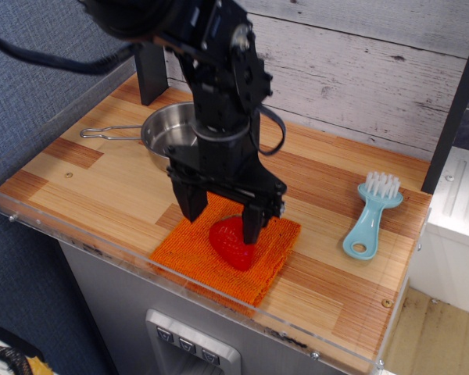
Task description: Place the apple right on top of the napkin.
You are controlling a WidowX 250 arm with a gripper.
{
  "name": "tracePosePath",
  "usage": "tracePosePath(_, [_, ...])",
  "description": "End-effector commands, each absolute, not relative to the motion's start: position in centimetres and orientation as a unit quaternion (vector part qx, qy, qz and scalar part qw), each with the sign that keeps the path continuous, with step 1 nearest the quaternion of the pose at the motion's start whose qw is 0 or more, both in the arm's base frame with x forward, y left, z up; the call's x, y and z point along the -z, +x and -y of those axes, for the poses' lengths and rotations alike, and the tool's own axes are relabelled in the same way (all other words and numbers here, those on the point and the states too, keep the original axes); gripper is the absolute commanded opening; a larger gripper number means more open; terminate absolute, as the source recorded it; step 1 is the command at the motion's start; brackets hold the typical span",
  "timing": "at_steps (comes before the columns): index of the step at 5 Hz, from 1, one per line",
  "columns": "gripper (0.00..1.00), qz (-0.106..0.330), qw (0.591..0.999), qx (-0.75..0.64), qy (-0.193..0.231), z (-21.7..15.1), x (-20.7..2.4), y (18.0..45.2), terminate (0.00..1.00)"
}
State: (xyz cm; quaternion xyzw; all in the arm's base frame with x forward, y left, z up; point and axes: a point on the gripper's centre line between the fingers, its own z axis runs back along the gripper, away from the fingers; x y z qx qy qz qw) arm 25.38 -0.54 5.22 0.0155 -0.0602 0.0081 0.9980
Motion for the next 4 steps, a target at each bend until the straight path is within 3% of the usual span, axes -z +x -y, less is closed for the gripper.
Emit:
tracePosePath(1, [1.00, 0.162, 0.986, -0.039, 0.023, -1.6, -13.7, 25.5, 0.00])
tracePosePath(4, [1.00, 0.080, 0.996, -0.022, -0.013, -3.1, -13.1, 26.1, 0.00])
